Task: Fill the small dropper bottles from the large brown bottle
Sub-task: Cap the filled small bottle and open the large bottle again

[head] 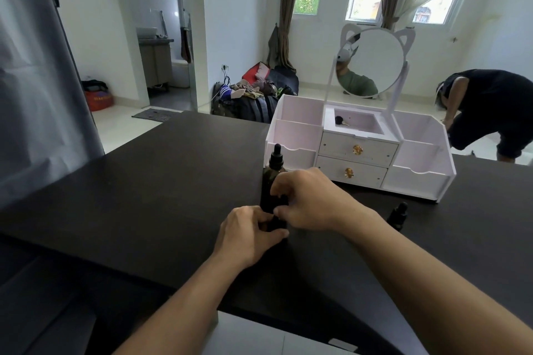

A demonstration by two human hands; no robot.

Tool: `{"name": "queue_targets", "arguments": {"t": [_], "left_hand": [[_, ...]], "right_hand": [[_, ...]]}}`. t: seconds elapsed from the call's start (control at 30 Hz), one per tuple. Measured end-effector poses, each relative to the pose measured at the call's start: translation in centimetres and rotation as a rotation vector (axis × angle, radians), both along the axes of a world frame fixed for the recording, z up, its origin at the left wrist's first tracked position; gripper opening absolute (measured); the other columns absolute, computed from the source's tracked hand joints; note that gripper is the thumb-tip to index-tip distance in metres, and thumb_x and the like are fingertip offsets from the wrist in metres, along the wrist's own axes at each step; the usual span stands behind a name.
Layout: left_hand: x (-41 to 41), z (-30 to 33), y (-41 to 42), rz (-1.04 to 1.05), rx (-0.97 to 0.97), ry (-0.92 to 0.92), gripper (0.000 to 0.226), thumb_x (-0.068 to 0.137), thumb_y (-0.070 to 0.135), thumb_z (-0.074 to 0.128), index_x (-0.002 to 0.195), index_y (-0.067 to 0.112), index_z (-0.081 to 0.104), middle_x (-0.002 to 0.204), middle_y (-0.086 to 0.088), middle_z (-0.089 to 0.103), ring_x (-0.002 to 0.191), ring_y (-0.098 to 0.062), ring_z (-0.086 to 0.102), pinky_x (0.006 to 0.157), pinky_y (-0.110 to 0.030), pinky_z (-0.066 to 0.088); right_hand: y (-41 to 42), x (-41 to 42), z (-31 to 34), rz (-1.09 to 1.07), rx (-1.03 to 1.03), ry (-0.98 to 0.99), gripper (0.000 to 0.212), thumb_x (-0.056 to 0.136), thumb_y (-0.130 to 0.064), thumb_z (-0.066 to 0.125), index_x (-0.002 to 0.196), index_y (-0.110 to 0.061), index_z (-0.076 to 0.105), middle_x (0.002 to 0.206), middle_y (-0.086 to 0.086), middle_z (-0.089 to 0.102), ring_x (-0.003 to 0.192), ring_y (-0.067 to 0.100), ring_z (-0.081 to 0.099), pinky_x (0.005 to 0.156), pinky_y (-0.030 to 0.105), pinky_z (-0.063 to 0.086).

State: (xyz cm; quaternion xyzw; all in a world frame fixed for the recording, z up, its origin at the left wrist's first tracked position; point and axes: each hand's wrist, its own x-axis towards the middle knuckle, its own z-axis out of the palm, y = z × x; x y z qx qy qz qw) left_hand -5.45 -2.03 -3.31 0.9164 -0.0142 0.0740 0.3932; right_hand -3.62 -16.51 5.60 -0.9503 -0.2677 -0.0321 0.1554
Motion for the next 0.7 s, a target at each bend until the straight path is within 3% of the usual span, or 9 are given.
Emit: {"name": "queue_targets", "arguments": {"t": [0.1,0.23,0.37,0.47,0.6,0.7], "left_hand": [[0.12,-0.05,0.02,0.005,0.007,-0.009,0.023,0.07,0.046,0.08,0.07,0.033,0.062,0.065,0.013,0.054,0.064,-0.003,0.053,0.052,-0.017,0.033],[0.21,-0.1,0.0,-0.006,0.026,-0.013,0.023,0.072,0.048,0.079,0.085,0.03,0.073,0.067,0.015,0.055,0.066,-0.003,0.053,0.053,-0.016,0.033],[0.4,-0.24,0.04,-0.011,0.041,-0.019,0.029,0.074,0.049,0.077,0.094,0.029,0.075,0.069,0.016,0.055,0.068,-0.002,0.052,0.054,-0.015,0.032],[0.41,-0.29,0.07,-0.018,0.048,-0.025,0.031,0.073,0.049,0.077,0.096,0.029,0.075,0.073,0.014,0.057,0.071,-0.003,0.054,0.054,-0.015,0.032],[0.36,-0.28,0.16,-0.016,0.035,-0.004,0.026,0.072,0.048,0.079,0.081,0.025,0.07,0.074,0.012,0.058,0.071,-0.005,0.057,0.056,-0.02,0.036],[0.19,-0.07,0.09,0.013,0.031,-0.018,0.036,0.07,0.045,0.081,0.058,0.031,0.05,0.063,0.01,0.051,0.063,-0.009,0.052,0.052,-0.022,0.032]], "right_hand": [[0.26,-0.11,-0.28,-0.064,-0.081,-0.059,0.027,0.086,-0.042,0.069,0.096,-0.017,0.069,0.085,0.001,0.065,0.076,0.019,0.061,0.069,0.034,0.055],[0.52,-0.15,-0.26,-0.029,-0.111,-0.038,0.015,0.088,-0.021,0.066,0.102,-0.017,0.069,0.099,0.005,0.067,0.084,0.022,0.061,0.074,0.033,0.053],[0.33,-0.15,-0.05,0.049,-0.148,-0.017,0.032,0.083,-0.004,0.063,0.108,-0.023,0.069,0.105,0.001,0.067,0.094,0.019,0.061,0.081,0.035,0.055],[0.04,-0.09,-0.18,0.073,-0.122,0.003,0.034,0.082,-0.003,0.064,0.108,-0.024,0.068,0.105,-0.004,0.066,0.09,0.014,0.059,0.077,0.027,0.053],[0.18,-0.4,-0.09,0.014,-0.085,-0.057,0.023,0.083,-0.026,0.068,0.106,-0.021,0.067,0.093,-0.003,0.061,0.082,0.017,0.06,0.07,0.03,0.053],[0.6,-0.54,-0.29,-0.072,-0.214,-0.114,0.03,0.088,-0.046,0.062,0.102,-0.02,0.065,0.092,0.004,0.062,0.081,0.024,0.059,0.065,0.032,0.047]]}}
